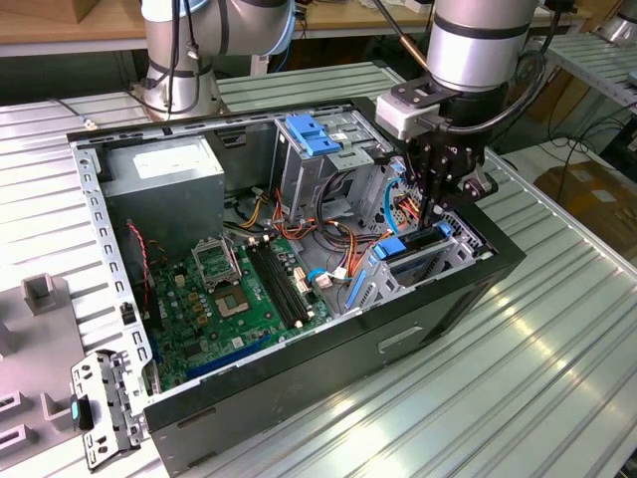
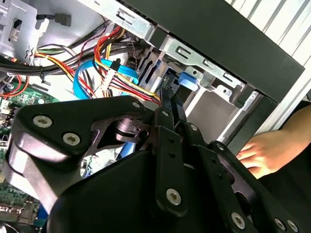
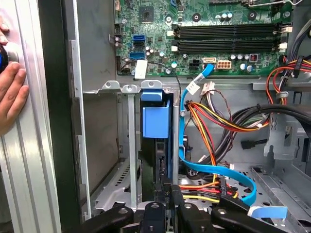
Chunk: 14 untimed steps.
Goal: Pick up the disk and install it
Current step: 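Insert the first disk wire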
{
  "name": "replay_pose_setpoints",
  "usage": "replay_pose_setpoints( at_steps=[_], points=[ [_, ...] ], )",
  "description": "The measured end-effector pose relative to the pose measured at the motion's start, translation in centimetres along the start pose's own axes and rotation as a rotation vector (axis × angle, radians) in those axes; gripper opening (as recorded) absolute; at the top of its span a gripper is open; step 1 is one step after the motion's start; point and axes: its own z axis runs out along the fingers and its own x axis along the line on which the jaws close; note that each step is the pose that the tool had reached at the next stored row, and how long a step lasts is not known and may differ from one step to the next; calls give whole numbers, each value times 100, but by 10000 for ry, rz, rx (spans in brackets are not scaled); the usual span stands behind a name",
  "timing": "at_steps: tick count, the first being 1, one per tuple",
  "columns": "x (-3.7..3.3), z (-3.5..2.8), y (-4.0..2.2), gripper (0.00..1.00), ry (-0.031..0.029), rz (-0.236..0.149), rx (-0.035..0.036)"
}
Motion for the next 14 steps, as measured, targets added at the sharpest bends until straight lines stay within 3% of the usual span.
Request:
replay_pose_setpoints(
  at_steps=[1, 2, 7, 14],
  points=[
    [102, 36, -10, 16, -192, -15, -8],
    [75, 32, -8, 16, -194, -15, -8],
    [67, 30, -6, 16, -188, 16, -13],
    [66, 30, 4, 16, -236, -224, 20]
  ],
)
